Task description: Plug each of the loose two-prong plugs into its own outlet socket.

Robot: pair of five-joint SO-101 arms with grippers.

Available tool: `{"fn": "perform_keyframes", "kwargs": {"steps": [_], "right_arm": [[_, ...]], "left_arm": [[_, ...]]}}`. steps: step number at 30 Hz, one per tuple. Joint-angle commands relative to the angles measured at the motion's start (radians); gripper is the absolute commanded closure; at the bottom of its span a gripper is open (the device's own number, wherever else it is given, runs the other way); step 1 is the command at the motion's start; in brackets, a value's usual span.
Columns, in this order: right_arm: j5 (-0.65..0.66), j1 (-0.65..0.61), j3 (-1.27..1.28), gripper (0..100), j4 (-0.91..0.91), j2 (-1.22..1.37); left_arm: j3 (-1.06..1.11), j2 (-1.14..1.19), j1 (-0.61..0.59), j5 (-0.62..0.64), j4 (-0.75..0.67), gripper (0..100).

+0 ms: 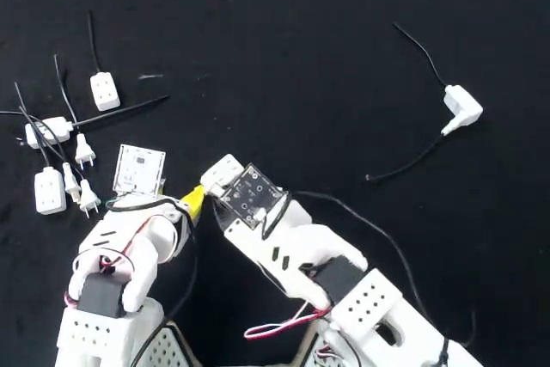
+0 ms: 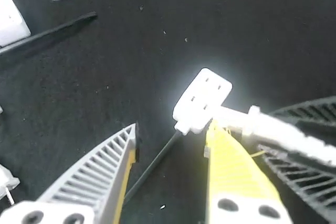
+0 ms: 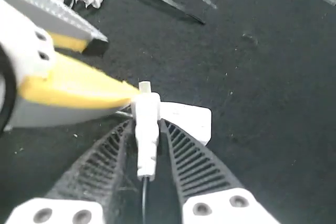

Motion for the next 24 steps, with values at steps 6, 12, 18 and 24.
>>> {"fn": "perform_keyframes", "kwargs": {"steps": [6,12,18,24], "right_arm": [[-0.009,-0.015,0.010,98.8,-0.002,-0.036],[0.000,-0.015,0.019,98.8,0.035,-0.035],[0.000,-0.087,0.021,98.8,0.041,-0.035],[-0.008,-0.101,0.021,98.8,0.038,-0.044]], "left_arm": [[-0.013,-0.008,-0.002,0.002,-0.012,78],[-0.096,-0.009,-0.170,0.009,-0.020,78],[-0.085,-0.009,-0.082,0.091,-0.018,78],[0.024,-0.009,0.061,0.021,-0.078,78]]}}
